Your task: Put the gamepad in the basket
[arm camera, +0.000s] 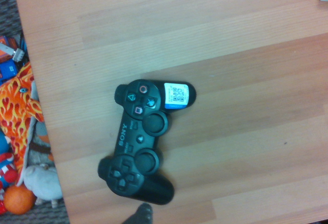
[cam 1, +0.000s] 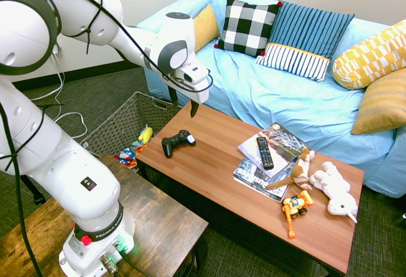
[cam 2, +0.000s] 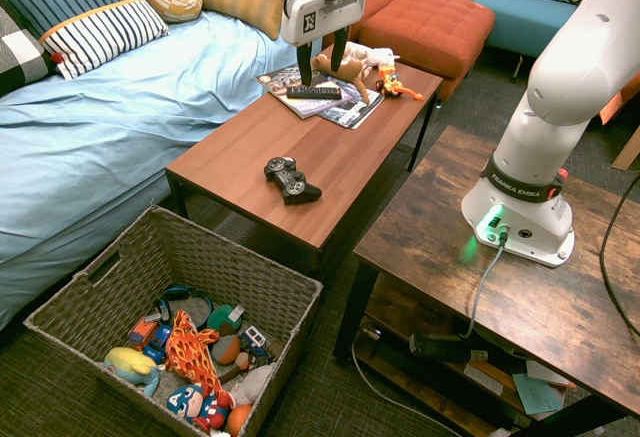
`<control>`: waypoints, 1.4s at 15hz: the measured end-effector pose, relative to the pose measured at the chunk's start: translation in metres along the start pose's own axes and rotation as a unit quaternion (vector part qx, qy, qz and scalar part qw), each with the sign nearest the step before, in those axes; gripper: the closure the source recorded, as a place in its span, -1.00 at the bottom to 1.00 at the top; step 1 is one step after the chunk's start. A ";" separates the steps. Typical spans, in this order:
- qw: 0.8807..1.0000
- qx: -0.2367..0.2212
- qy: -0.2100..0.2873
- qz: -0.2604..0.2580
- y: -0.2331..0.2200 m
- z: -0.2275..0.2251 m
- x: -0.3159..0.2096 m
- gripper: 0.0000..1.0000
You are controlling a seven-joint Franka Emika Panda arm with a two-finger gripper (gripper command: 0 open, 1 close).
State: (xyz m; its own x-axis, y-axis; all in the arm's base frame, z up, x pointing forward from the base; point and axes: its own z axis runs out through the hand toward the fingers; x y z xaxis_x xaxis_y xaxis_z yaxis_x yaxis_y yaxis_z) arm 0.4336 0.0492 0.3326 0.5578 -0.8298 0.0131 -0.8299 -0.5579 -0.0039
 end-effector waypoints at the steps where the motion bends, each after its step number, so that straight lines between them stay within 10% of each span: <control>1: 1.000 0.000 0.000 0.017 -0.006 0.008 -0.007 -1.00; 20: 0.990 -0.029 0.017 0.140 -0.067 0.226 -0.051 -1.00; 21: 0.989 -0.031 0.018 0.142 -0.069 0.232 -0.051 1.00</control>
State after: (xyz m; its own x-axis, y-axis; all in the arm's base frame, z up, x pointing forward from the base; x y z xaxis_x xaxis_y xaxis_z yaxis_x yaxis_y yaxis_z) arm 0.4647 0.1281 0.0998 0.3022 -0.9516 0.0566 -0.9528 -0.2997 0.0485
